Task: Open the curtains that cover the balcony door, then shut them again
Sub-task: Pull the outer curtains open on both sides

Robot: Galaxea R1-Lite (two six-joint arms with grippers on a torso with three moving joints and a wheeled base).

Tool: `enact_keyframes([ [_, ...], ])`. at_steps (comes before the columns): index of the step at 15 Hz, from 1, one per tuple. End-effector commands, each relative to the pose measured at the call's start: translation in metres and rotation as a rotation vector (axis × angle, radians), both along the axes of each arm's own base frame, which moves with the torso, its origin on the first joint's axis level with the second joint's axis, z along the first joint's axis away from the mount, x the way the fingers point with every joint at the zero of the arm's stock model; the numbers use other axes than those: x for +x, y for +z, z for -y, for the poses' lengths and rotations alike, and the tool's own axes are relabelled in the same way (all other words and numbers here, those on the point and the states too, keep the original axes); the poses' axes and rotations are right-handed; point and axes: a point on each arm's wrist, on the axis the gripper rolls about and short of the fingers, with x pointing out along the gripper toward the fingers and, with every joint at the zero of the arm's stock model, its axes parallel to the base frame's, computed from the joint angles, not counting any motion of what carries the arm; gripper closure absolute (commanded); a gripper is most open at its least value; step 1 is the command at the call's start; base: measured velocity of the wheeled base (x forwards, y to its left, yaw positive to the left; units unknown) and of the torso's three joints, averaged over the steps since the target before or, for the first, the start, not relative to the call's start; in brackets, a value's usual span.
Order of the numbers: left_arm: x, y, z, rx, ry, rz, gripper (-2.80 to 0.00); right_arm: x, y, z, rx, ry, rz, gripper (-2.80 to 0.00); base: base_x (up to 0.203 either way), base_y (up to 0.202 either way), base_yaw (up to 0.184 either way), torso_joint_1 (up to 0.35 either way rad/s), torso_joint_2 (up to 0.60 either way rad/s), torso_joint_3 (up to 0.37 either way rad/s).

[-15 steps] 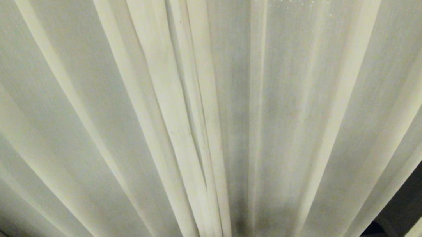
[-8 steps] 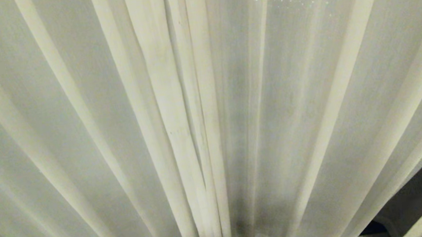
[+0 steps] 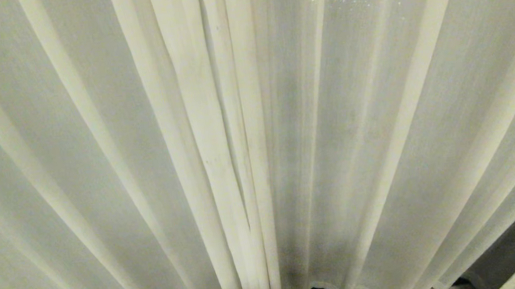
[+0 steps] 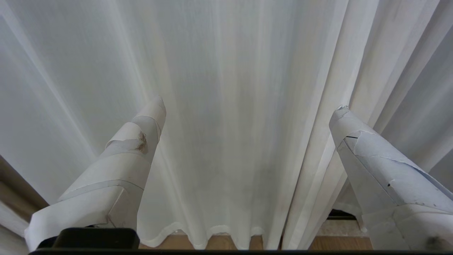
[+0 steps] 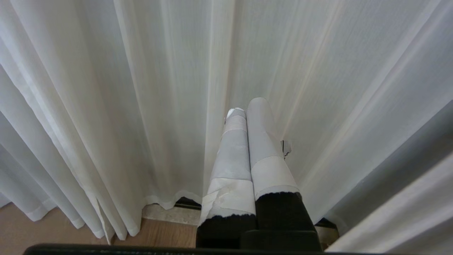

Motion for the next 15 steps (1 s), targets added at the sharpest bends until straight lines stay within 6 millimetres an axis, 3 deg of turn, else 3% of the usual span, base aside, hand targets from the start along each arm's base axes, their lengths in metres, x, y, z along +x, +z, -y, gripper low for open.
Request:
enact_keyframes([
  [1,0.0000,0.0000,0.0000,0.000,0.002,0.001,-2.80,0.0001,0.0000,0.0000,-0.001,0.001,-0.001,0.00,0.000,0.000,0.000,0.000,0.00,0.000],
  [15,0.0000,0.0000,0.0000,0.000,0.002,0.000,-2.80,0.0001,0.0000,0.0000,-0.001,0.001,-0.001,0.00,0.000,0.000,0.000,0.000,0.00,0.000],
])
